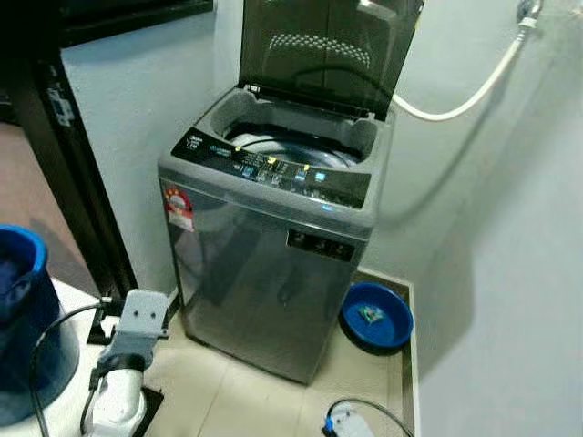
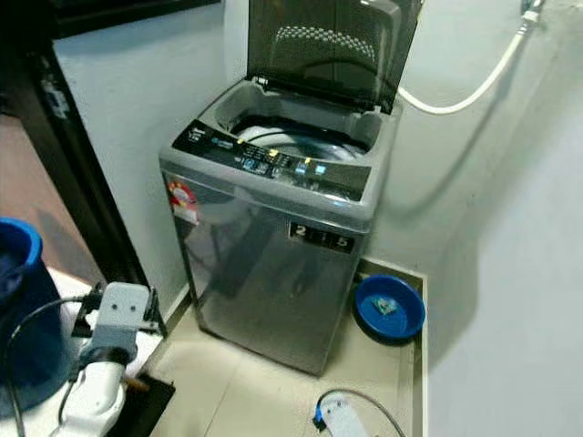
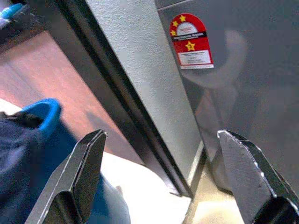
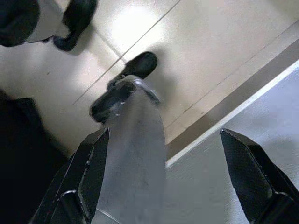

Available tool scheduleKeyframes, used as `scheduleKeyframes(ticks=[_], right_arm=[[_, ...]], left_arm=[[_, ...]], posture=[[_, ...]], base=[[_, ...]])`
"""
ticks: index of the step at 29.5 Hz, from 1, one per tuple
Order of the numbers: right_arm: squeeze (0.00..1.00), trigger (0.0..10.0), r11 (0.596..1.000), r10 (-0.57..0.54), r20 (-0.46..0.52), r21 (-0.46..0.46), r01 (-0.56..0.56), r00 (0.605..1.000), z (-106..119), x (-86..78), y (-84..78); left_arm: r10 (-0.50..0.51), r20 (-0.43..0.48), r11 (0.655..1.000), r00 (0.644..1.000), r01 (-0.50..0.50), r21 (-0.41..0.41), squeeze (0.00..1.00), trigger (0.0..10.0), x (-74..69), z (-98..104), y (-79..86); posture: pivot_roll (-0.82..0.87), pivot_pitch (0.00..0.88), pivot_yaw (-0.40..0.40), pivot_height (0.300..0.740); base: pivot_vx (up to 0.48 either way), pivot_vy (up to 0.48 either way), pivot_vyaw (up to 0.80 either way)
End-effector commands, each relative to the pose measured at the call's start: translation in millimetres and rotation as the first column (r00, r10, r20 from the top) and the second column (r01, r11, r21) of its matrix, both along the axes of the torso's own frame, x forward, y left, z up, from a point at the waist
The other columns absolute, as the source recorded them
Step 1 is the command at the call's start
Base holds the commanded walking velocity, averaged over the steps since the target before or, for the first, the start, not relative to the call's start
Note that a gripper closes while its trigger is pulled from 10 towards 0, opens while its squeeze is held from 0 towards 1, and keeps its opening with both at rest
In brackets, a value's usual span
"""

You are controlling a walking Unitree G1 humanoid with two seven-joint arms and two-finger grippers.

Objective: Clothes washing

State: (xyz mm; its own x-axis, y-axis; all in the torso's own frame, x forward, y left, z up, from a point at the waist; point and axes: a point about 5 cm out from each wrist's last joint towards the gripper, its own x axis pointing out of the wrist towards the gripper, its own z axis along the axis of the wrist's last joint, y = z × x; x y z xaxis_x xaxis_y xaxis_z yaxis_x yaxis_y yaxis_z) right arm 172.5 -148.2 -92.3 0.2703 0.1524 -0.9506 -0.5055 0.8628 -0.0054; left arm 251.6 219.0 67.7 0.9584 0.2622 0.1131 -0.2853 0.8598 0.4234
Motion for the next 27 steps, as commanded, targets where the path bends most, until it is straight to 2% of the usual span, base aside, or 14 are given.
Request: scheduleKeyframes(ticks=[1,4,23,27], right_arm=[[0.0,10.0,1.0,0.018,-0.007,-0.017,-0.018,1.0,-0.7,-1.8,-2.6],[0.0,10.0,1.0,0.02,-0.008,-0.016,-0.02,1.0,-0.9,-2.3,-2.3],[0.0,10.0,0.999,0.045,-0.018,0.008,-0.045,0.999,-2.8,-7.0,0.4],[0.0,10.0,0.998,0.056,-0.022,0.017,-0.056,0.998,-2.9,-7.9,-0.7]], left_arm=[[-0.007,-0.01,1.0,1.0,0.007,0.0,0.0,10.0,-1.4,0.6,-0.8],[-0.017,-0.014,1.0,1.0,0.017,0.003,0.0,10.0,-1.2,1.7,-2.4],[-0.006,-0.008,1.0,1.0,0.005,-0.016,0.0,10.0,-5.7,8.0,-4.3],[0.017,-0.001,1.0,1.0,-0.017,-0.018,0.0,10.0,-6.1,11.0,-0.6]], posture=[[0.29,0.0,-0.112,0.74],[0.29,0.0,-0.11,0.74],[0.28,0.0,-0.102,0.74],[0.28,0.0,-0.105,0.74]], base=[[-0.416,0.0,0.0],[-0.388,0.0,0.0],[0.0,0.0,0.0],[0.0,0.0,0.79]])
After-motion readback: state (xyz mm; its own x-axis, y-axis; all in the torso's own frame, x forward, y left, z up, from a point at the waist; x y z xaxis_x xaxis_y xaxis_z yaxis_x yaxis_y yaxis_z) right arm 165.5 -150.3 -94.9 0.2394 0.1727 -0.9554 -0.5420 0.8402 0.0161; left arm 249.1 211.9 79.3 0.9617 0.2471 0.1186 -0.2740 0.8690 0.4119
